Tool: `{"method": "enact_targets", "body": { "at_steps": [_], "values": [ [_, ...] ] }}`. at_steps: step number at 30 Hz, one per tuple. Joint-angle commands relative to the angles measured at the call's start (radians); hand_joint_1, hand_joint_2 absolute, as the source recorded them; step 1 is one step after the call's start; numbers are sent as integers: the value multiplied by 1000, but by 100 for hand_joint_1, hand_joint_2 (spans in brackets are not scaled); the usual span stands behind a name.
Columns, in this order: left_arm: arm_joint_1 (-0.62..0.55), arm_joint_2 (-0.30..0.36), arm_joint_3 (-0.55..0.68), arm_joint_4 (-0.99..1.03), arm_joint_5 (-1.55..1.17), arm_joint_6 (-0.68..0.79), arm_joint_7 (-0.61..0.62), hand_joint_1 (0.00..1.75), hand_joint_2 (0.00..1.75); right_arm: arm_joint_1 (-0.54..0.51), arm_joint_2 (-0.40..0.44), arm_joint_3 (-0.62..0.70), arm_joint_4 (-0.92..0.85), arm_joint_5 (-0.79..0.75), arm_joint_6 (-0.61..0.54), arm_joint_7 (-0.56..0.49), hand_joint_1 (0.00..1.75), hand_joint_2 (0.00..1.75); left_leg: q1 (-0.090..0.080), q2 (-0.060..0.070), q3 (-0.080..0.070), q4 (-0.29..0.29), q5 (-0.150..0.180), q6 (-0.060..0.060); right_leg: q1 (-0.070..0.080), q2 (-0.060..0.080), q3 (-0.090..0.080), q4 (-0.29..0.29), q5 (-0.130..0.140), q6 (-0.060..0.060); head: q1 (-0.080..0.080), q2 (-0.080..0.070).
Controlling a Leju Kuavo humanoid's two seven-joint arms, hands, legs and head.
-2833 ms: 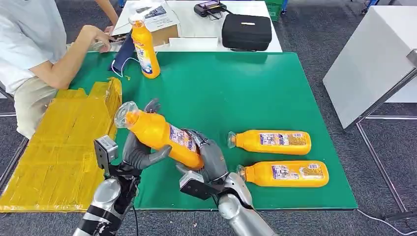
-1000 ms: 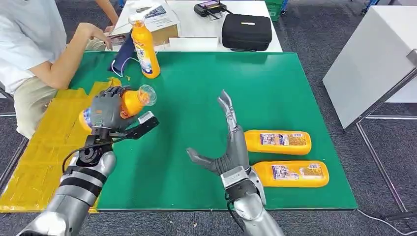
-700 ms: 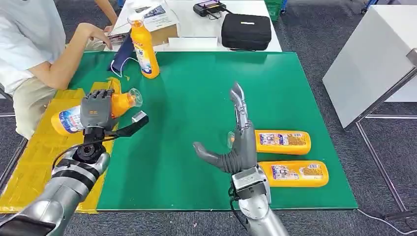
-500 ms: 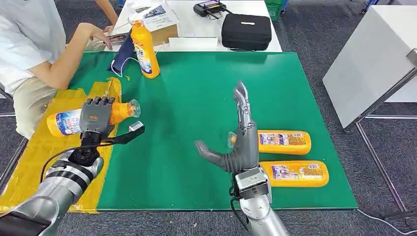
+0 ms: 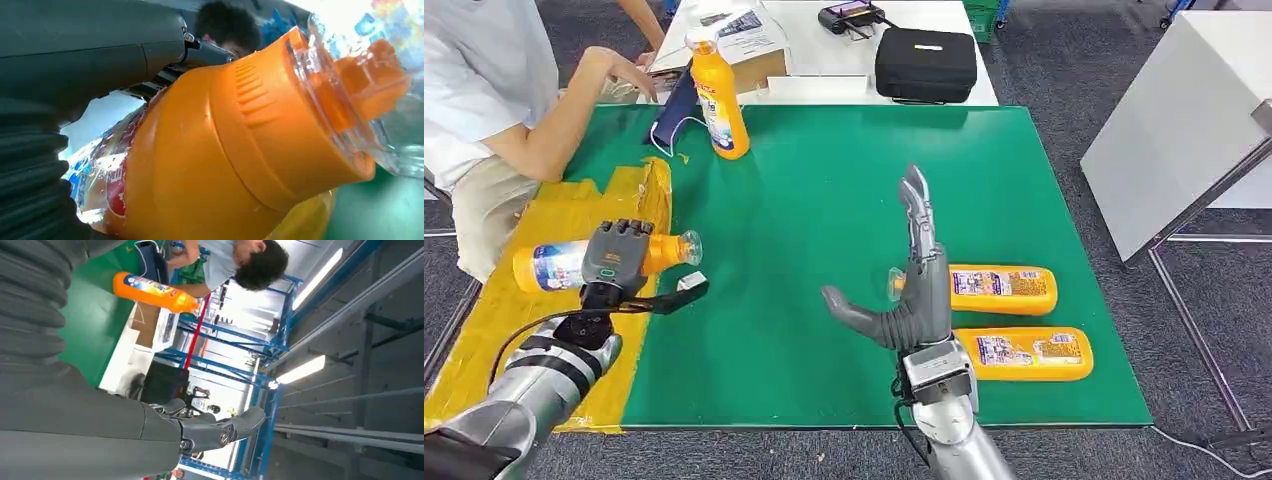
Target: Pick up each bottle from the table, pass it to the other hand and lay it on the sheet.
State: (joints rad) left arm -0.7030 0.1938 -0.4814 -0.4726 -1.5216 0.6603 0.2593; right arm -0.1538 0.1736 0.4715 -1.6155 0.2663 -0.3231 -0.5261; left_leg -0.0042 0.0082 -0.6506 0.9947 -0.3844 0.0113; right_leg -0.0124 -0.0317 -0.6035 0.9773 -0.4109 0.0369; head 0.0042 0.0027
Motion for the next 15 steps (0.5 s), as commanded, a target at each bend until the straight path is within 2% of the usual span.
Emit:
{"method": "enact_targets", "body": {
  "at_steps": [1,2,10,15],
  "values": [
    [-10,-59,186,129,103,0,-114,91,175,-43,-48,41,41,-5,-5,-2,0,175,1,0,7,0,-3,-1,1,3,8,-2,-2,-1,0,0],
    [-11,-60,190,131,105,-5,-117,0,175,-43,-49,42,43,-4,-4,-2,0,175,0,0,4,-1,-1,0,0,2,4,-1,-1,-1,0,0],
    [-5,-87,275,140,165,-64,-159,0,175,-41,-46,47,47,0,-5,0,0,175,1,-1,6,0,-2,-1,1,2,7,-1,-2,-1,0,0],
    [-5,-88,280,140,170,-67,-163,0,175,-41,-46,47,47,1,-5,0,0,175,1,0,3,-1,-1,-1,0,2,4,-1,-1,-1,0,0]
  ]
}}
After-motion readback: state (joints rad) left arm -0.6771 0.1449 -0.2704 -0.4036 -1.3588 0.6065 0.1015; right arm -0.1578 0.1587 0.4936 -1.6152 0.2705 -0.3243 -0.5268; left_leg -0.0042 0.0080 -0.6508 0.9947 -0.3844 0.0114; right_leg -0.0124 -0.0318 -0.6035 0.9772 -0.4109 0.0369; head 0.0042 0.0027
